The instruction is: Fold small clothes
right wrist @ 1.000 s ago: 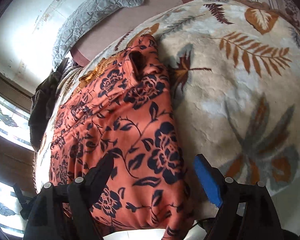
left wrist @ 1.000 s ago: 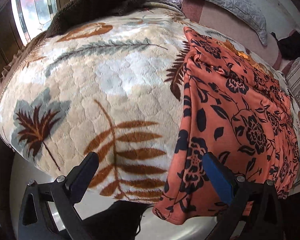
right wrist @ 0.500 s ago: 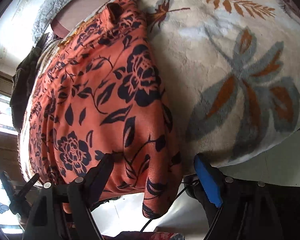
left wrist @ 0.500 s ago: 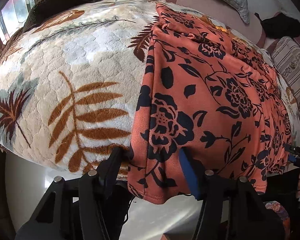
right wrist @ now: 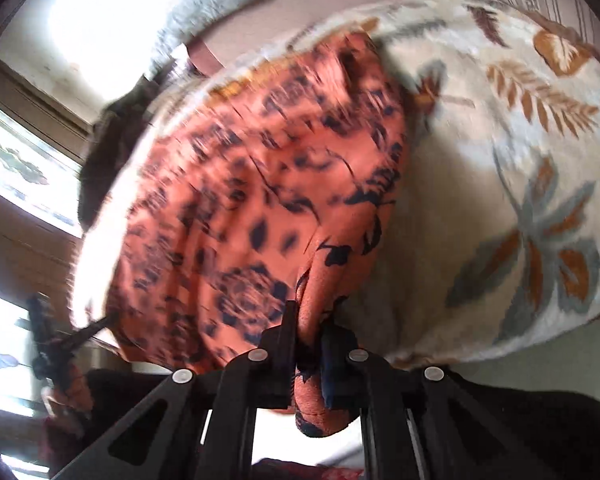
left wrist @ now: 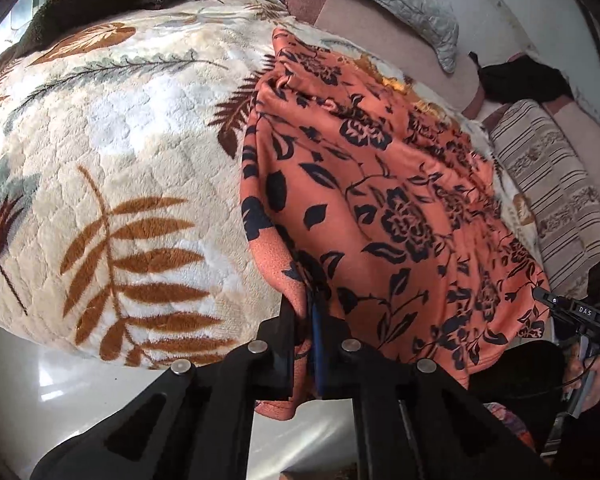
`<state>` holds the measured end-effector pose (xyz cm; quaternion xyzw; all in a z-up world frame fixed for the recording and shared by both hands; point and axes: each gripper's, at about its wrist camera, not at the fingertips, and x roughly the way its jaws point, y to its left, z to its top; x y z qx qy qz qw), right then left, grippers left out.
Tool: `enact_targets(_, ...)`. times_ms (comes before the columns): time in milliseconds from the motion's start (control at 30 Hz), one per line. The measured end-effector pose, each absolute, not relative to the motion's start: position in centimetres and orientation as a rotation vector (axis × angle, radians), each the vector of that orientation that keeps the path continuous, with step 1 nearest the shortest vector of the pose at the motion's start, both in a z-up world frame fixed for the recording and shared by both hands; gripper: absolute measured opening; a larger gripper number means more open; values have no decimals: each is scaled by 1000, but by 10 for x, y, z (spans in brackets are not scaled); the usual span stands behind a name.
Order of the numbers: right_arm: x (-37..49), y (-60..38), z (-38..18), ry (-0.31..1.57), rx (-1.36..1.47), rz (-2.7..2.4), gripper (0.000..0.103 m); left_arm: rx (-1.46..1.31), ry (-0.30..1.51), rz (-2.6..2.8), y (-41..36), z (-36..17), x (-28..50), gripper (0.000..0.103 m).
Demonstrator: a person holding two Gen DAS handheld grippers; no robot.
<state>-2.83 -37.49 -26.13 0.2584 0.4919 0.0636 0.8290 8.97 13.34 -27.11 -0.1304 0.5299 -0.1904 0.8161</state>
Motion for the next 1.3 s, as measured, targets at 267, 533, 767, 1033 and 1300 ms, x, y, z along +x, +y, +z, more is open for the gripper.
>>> enact_targets(267, -2, -394, -254, 1002, 638, 103, 10, -290, 1119, -389, 137, -268, 102, 8)
enact_targets(533, -2, -404, -326, 1189, 744, 59, 22, -251, 1274, -387, 132, -302, 95, 47)
enact_targets(767, -2, -381, -332, 1222, 656, 162, 17, -136, 1300, -383, 118, -300, 90, 9)
enact_targets(1033, 24, -394, -243, 1022, 676, 310, 10, -307, 1226, -551, 136, -242, 124, 8)
enact_targets(1300, 159, -476, -188, 737, 843, 171, 8, -415, 1117, -543, 120, -175, 297, 7)
